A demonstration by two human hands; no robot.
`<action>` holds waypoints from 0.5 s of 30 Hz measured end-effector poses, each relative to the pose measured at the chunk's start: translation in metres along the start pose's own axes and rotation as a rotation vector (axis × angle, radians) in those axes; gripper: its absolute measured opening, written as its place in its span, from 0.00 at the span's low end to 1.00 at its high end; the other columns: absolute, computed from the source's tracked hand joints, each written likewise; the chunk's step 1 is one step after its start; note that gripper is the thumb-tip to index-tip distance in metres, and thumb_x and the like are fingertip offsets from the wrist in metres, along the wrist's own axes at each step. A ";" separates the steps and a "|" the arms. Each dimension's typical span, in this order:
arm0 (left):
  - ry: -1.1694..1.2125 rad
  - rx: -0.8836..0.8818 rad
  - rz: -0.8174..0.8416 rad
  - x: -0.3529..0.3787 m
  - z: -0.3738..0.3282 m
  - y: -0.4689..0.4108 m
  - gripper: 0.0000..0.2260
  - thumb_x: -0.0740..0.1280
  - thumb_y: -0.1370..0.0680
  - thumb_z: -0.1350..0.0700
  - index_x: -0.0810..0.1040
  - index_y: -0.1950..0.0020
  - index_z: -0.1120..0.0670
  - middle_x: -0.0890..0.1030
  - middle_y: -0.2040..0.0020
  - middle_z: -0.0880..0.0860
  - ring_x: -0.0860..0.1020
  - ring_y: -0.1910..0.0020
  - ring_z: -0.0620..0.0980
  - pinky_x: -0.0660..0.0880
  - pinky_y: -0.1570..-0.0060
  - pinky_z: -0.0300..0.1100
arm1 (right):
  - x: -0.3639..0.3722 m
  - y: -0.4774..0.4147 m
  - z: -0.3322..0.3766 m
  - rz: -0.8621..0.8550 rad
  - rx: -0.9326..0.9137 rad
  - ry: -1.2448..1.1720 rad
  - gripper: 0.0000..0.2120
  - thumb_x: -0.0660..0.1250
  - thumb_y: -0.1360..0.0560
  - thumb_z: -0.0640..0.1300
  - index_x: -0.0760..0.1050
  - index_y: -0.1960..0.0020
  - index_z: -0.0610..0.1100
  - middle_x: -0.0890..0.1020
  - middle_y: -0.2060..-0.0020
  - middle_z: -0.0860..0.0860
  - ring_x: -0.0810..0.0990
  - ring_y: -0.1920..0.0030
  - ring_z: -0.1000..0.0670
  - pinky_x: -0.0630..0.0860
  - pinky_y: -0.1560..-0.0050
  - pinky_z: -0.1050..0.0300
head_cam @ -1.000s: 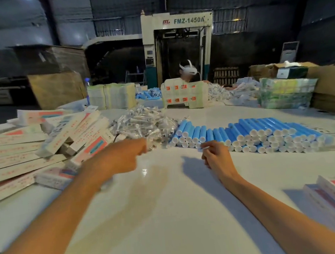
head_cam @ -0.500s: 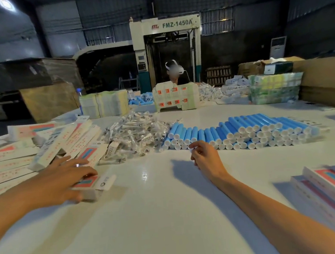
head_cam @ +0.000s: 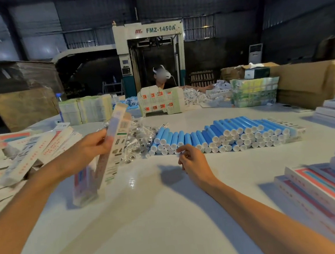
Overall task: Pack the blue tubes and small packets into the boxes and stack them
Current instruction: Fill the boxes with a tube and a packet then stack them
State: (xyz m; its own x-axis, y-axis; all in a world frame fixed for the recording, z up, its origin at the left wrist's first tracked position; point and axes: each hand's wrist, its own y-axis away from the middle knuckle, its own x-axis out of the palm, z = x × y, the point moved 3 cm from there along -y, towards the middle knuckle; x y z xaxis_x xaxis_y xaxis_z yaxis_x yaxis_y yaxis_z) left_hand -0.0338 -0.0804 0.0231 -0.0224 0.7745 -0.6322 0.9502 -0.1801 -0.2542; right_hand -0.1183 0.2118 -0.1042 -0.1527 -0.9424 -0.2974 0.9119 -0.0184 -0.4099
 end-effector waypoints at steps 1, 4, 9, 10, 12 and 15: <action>0.148 0.012 -0.007 0.009 -0.005 -0.005 0.16 0.62 0.18 0.44 0.78 0.33 0.45 0.87 0.44 0.41 0.85 0.44 0.44 0.76 0.46 0.43 | 0.000 0.000 0.001 -0.004 -0.001 0.002 0.11 0.60 0.18 0.35 0.79 0.42 0.43 0.80 0.61 0.49 0.77 0.63 0.50 0.76 0.59 0.52; 0.630 -0.003 0.008 0.047 -0.016 -0.017 0.17 0.60 0.17 0.51 0.75 0.28 0.46 0.87 0.39 0.51 0.85 0.39 0.53 0.80 0.42 0.53 | -0.002 0.001 0.009 -0.036 -0.020 0.059 0.11 0.61 0.18 0.37 0.78 0.39 0.45 0.82 0.58 0.49 0.81 0.59 0.48 0.81 0.54 0.44; 1.145 -0.120 -0.032 0.119 -0.028 -0.034 0.19 0.53 0.12 0.55 0.75 0.25 0.55 0.84 0.36 0.61 0.85 0.46 0.60 0.82 0.46 0.54 | -0.040 -0.028 0.026 -0.221 -0.038 0.383 0.14 0.62 0.20 0.39 0.76 0.35 0.44 0.83 0.44 0.47 0.80 0.45 0.44 0.78 0.48 0.47; 1.166 -0.155 -0.040 0.130 -0.028 -0.035 0.20 0.53 0.12 0.54 0.75 0.24 0.58 0.85 0.36 0.62 0.85 0.50 0.58 0.81 0.49 0.52 | -0.048 -0.038 0.028 -0.218 -0.034 0.478 0.15 0.62 0.20 0.39 0.75 0.33 0.42 0.81 0.41 0.45 0.78 0.42 0.43 0.77 0.46 0.46; 1.164 -0.217 -0.028 0.150 -0.024 -0.033 0.22 0.53 0.12 0.50 0.77 0.26 0.60 0.86 0.39 0.62 0.85 0.57 0.54 0.81 0.56 0.48 | -0.064 -0.060 0.027 -0.202 -0.021 0.721 0.16 0.62 0.19 0.38 0.72 0.33 0.39 0.77 0.38 0.42 0.73 0.37 0.40 0.73 0.43 0.45; 1.213 -0.286 0.022 0.169 -0.011 -0.028 0.25 0.54 0.13 0.44 0.79 0.29 0.60 0.87 0.44 0.64 0.83 0.63 0.53 0.80 0.64 0.44 | -0.086 -0.086 0.019 -0.218 0.022 1.020 0.13 0.60 0.19 0.40 0.71 0.37 0.37 0.73 0.39 0.41 0.70 0.38 0.40 0.70 0.39 0.45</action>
State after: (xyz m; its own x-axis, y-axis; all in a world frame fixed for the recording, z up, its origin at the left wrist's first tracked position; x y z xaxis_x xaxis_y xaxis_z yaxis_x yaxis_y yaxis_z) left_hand -0.0605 0.0621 -0.0689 0.1515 0.8599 0.4875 0.9836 -0.1801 0.0119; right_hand -0.1768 0.2886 -0.0270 -0.5549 -0.1890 -0.8102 0.8311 -0.1706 -0.5294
